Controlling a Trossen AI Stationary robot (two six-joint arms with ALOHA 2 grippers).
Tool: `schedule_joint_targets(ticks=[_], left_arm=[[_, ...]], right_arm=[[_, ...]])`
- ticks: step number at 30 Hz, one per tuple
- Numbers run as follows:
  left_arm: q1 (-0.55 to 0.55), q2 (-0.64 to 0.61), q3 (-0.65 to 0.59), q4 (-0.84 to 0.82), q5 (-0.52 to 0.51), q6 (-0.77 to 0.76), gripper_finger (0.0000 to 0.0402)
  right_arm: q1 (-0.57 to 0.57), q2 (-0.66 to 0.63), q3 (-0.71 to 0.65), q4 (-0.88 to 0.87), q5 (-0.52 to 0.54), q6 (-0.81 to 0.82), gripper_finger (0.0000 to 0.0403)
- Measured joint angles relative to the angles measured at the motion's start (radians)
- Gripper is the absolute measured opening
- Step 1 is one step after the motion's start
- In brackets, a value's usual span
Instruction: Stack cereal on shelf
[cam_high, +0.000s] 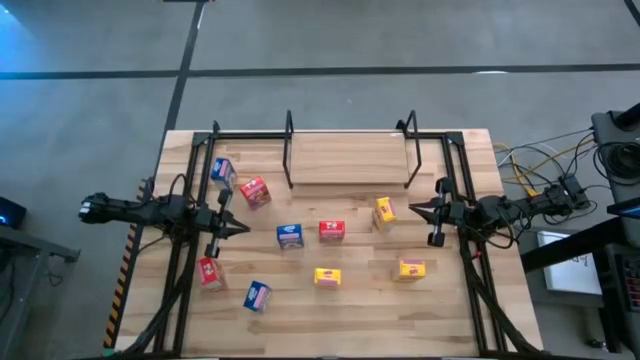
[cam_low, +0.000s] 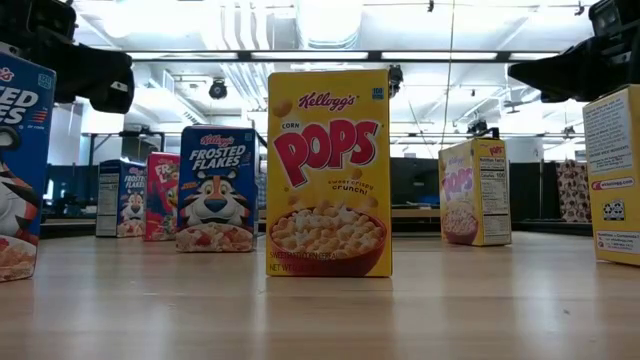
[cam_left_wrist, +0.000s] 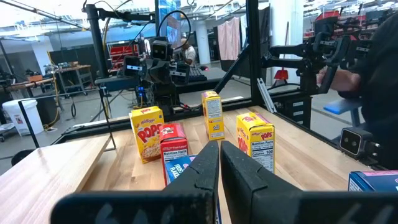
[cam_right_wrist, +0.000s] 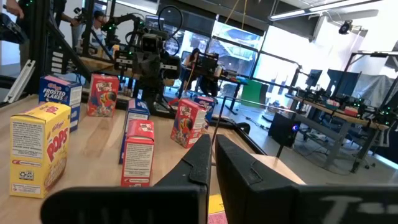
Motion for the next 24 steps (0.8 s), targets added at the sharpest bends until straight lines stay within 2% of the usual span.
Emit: schedule_joint_targets(ticks=[3, 9, 15, 24], left_arm=[[0.000, 0.000, 0.000, 0.000, 0.000, 0.000, 0.0000], [0.000, 0.000, 0.000, 0.036, -0.002, 0.007, 0.0000], [0.000, 0.004, 0.000, 0.274, -0.001, -0.105, 0.0000], [0.000, 0.004, 0.000, 0.645, 0.000, -0.101, 0.0000]], right_arm=[[0.000, 0.000, 0.000, 0.000, -0.001, 0.020, 0.0013], [0.000, 0.000, 0.000, 0.015, -0.008, 0.319, 0.0013], [0.000, 0.000, 0.000, 0.164, -0.010, 0.510, 0.0013], [0.000, 0.002, 0.000, 0.332, -0.043, 0.527, 0.0013]])
